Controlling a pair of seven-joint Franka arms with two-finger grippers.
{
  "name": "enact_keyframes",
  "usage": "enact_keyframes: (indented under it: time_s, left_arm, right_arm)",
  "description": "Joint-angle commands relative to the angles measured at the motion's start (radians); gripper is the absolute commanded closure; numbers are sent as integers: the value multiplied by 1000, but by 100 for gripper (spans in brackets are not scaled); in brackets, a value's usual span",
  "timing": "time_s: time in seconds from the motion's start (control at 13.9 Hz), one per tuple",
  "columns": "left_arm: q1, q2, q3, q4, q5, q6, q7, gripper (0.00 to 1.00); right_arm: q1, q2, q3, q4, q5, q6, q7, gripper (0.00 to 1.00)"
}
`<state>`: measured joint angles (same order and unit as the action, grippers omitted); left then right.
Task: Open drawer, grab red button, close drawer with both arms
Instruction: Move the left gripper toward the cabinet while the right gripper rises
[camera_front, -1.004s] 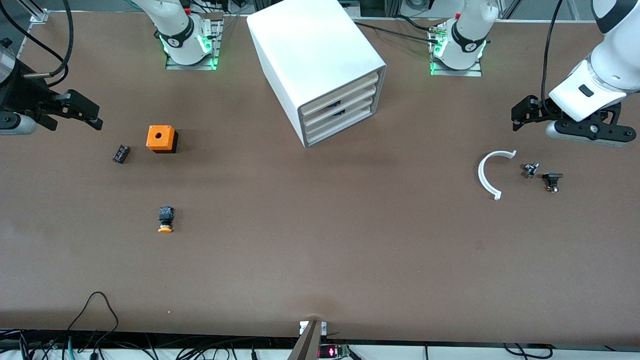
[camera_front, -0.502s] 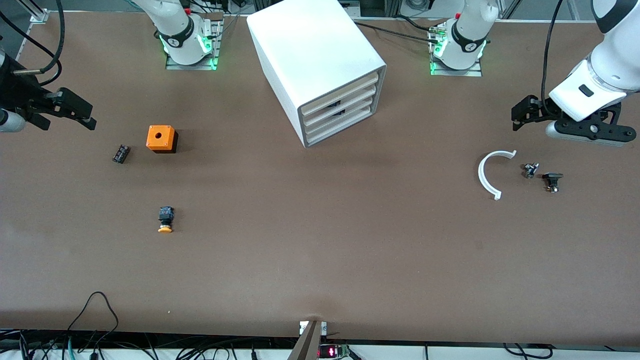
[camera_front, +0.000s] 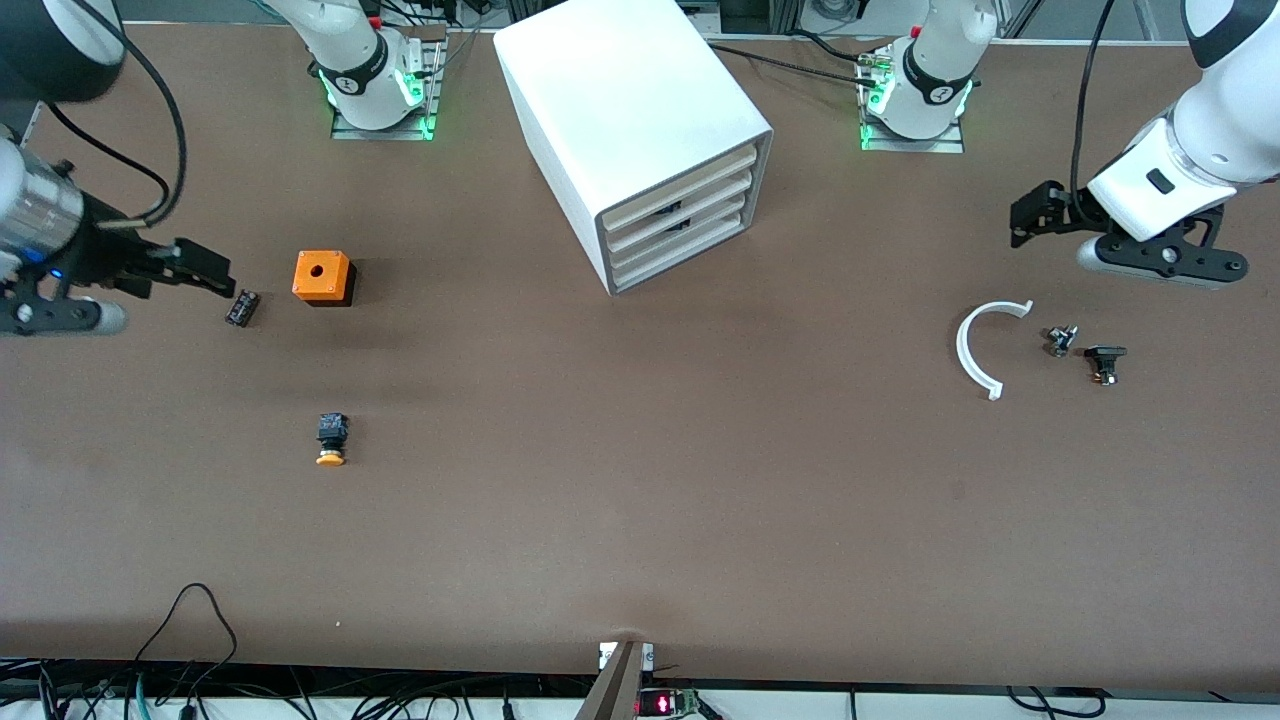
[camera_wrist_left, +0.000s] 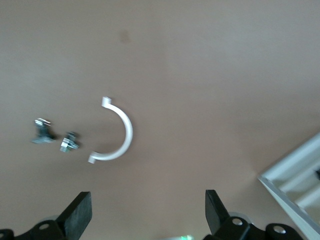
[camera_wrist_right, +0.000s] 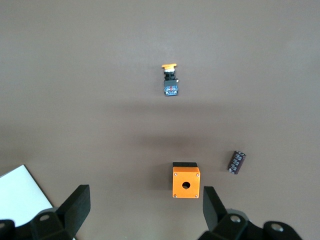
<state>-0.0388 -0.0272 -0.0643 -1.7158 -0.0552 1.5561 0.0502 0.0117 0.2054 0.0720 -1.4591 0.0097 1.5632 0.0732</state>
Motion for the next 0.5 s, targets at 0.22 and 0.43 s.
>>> enact_keyframes:
  time_s: [0.22, 0.43]
  left_arm:
    - [5, 52, 4, 25, -213, -229, 94, 0]
    - [49, 145, 4, 21, -438, -287, 224, 0]
  right_arm:
    - [48, 92, 8, 16, 9, 3, 29, 0]
    - [82, 127, 8, 17, 21, 17, 115, 0]
